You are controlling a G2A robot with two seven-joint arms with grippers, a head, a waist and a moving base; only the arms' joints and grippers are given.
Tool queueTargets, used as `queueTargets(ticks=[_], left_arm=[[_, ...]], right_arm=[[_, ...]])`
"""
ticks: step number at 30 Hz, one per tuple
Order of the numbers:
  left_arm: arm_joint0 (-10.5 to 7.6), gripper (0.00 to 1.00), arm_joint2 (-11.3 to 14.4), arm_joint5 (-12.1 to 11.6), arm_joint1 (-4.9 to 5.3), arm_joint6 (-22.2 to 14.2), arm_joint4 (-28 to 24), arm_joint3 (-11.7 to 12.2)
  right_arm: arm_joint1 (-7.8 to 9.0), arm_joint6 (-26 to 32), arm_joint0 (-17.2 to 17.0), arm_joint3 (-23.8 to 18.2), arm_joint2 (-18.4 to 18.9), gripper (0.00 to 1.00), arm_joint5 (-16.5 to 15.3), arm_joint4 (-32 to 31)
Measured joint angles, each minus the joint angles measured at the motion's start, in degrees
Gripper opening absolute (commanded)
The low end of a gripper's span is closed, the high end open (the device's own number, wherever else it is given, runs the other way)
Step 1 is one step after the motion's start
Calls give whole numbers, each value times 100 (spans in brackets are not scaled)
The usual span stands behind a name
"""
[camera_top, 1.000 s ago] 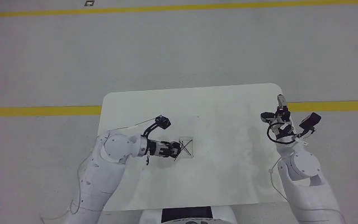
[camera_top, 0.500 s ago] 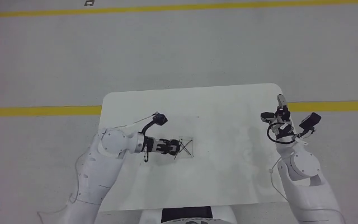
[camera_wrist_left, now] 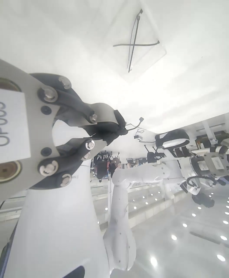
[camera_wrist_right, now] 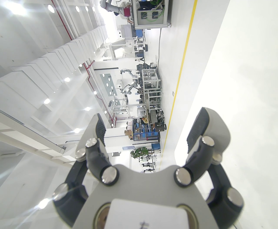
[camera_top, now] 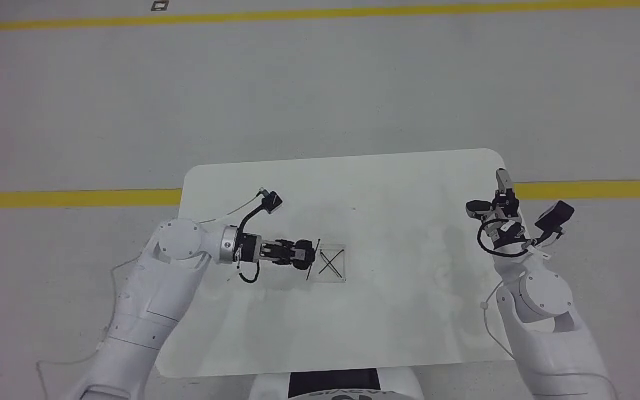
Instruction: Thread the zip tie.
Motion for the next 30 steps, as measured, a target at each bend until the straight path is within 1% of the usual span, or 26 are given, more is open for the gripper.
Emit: queueTargets(ticks=[3,5,8,14,17,21,30], left_arm=[[-72,0,159,0,160,0,-212,51],[-120,0,210,0,265,0,-279,118],[-164,0,262,0,378,0,-434,165],[-182,0,370,0,580,0,-842,83],[-191,0,424,0,672,0,-966,96],[-239,0,450,0,750,0,-1212,221],[-243,0,454,0,755,1,-1250,221]], right_arm=[[0,0,0,0,0,100,0,0],[0,0,0,0,0,100,0,0],[0,0,0,0,0,100,0,0],[0,0,0,0,0,100,0,0],[0,0,0,0,0,100,0,0],[0,0,0,0,0,100,0,0],[0,0,0,0,0,100,0,0]])
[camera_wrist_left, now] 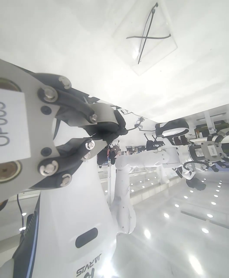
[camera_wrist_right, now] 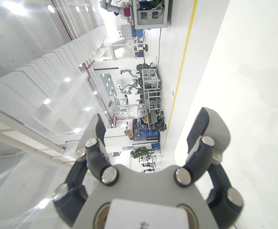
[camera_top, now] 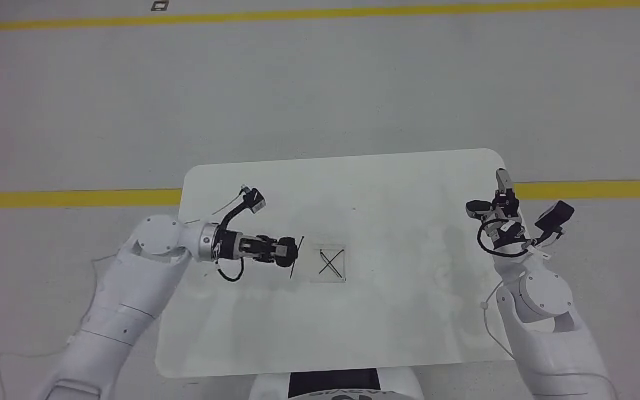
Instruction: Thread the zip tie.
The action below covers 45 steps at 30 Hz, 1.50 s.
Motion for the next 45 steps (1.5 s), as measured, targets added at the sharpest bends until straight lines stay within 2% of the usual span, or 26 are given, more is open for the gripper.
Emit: queueTargets(ticks=[5,9,17,23,45], left_arm=[[-24,0,21,0,-8,333,126,-72],[11,0,-218,0,5,35,-25,-142],[412,0,-857,0,68,-1,18,-787],[553,0,-1071,0,88,-1,-101,-911],[567,0,-1082,0,83,-1,-149,-955]], right_arm=[[0,0,0,0,0,100,0,0],[0,0,0,0,0,100,0,0],[0,0,0,0,0,100,0,0],[0,0,0,0,0,100,0,0],[0,1,1,-1,0,100,0,-2]])
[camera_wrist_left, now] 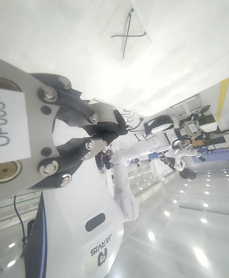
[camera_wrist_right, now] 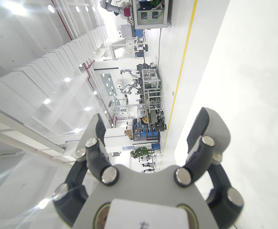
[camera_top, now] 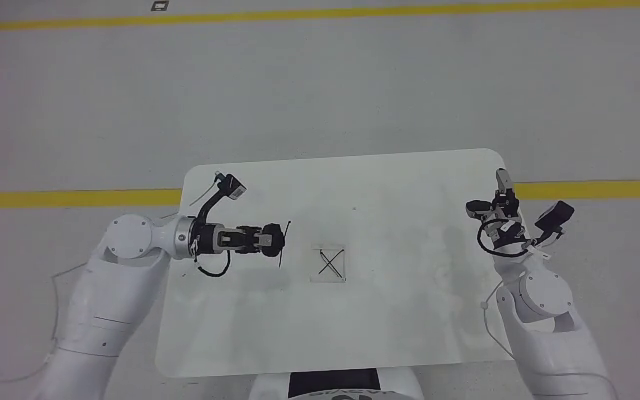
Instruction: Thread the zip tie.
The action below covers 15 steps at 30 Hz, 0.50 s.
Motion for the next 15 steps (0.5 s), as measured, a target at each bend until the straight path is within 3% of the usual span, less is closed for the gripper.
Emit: queueTargets(ticks=[7,15], left_arm=[[0,0,0,0,0,0,0,0],[0,0,0,0,0,0,0,0]], right_arm=[[15,402,140,-467,-320,100,382,-938],[-19,906,530,-598,-1266,100,942,-2049]])
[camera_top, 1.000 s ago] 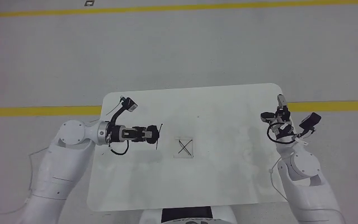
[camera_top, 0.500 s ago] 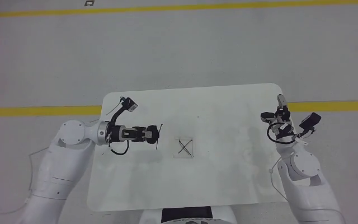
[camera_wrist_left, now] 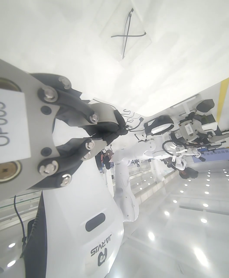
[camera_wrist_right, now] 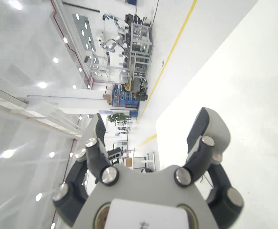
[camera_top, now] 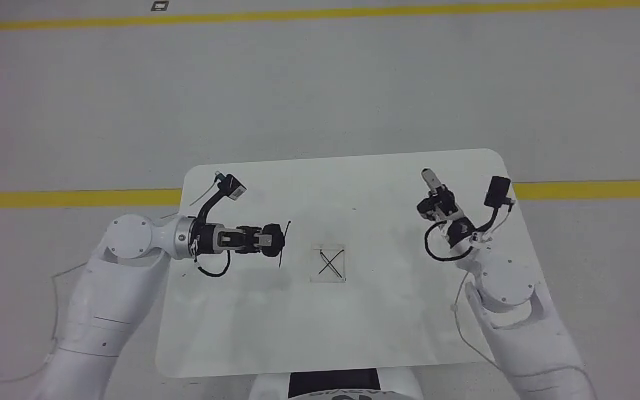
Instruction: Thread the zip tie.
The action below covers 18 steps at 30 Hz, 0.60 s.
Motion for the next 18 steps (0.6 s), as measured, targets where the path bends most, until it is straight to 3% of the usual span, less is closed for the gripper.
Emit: queueTargets(ticks=[5,18], left_arm=[[0,0,0,0,0,0,0,0],[0,0,0,0,0,0,0,0]], right_arm=[[-14,199,91,78,-394,100,66,-604],[-6,358,84,16,-388,100,-35,-674]])
